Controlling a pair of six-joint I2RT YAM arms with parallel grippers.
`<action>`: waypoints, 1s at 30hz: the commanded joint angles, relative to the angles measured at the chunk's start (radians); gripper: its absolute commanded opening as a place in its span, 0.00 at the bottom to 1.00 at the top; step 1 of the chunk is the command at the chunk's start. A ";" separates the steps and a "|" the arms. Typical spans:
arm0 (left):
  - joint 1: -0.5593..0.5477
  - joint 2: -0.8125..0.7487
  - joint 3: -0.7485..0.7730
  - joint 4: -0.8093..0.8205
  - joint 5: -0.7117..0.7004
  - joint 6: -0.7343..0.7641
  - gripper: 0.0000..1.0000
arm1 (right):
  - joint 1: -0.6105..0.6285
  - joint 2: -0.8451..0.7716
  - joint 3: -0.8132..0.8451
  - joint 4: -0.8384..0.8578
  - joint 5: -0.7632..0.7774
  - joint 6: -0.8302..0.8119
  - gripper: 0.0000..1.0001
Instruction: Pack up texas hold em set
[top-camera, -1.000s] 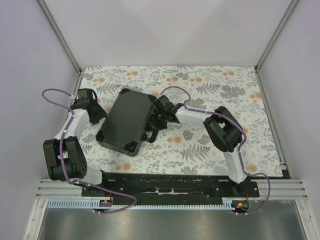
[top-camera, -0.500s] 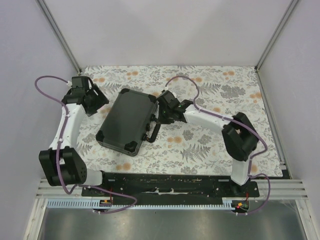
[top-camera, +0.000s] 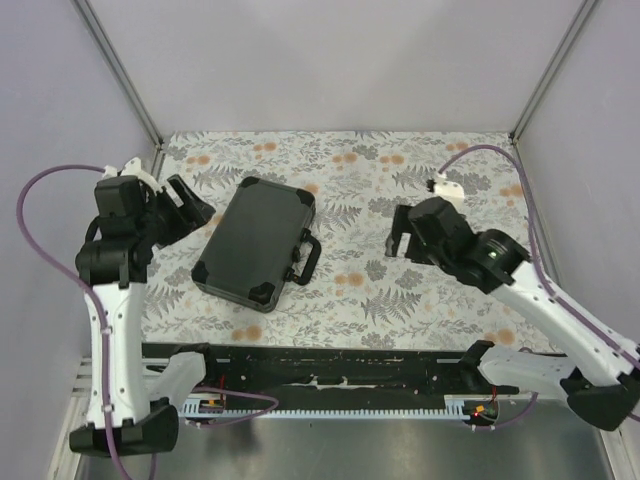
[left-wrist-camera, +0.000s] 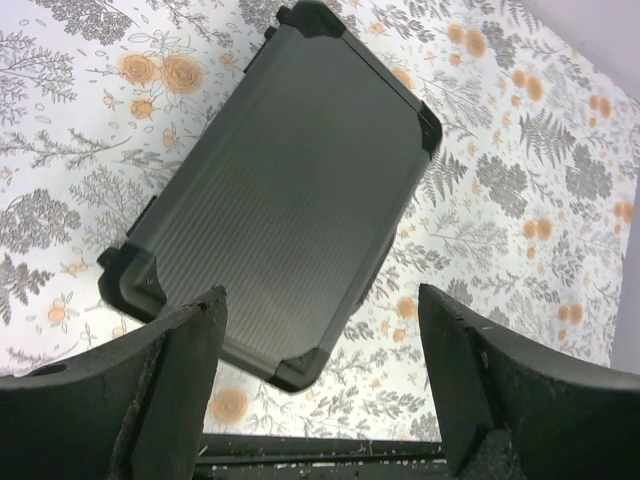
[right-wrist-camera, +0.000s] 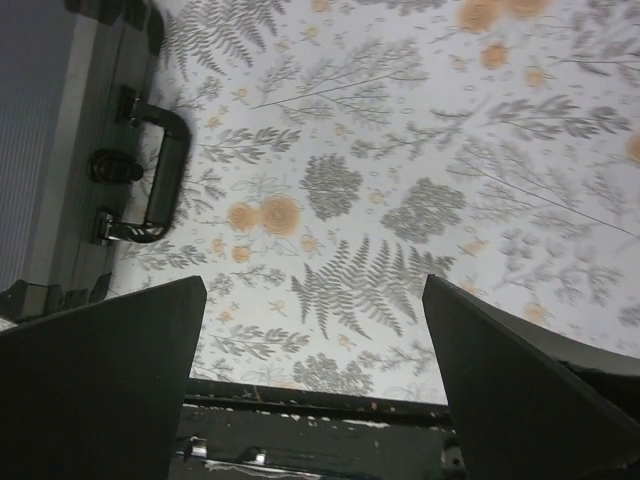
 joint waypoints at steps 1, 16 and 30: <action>-0.004 -0.132 -0.021 -0.105 0.020 0.034 0.83 | -0.004 -0.153 0.033 -0.284 0.193 0.072 0.98; -0.002 -0.351 0.059 -0.223 0.043 -0.091 0.84 | -0.004 -0.448 0.263 -0.580 0.349 0.106 0.98; -0.002 -0.375 0.145 -0.195 0.014 -0.063 0.88 | -0.004 -0.508 0.223 -0.591 0.377 0.151 0.98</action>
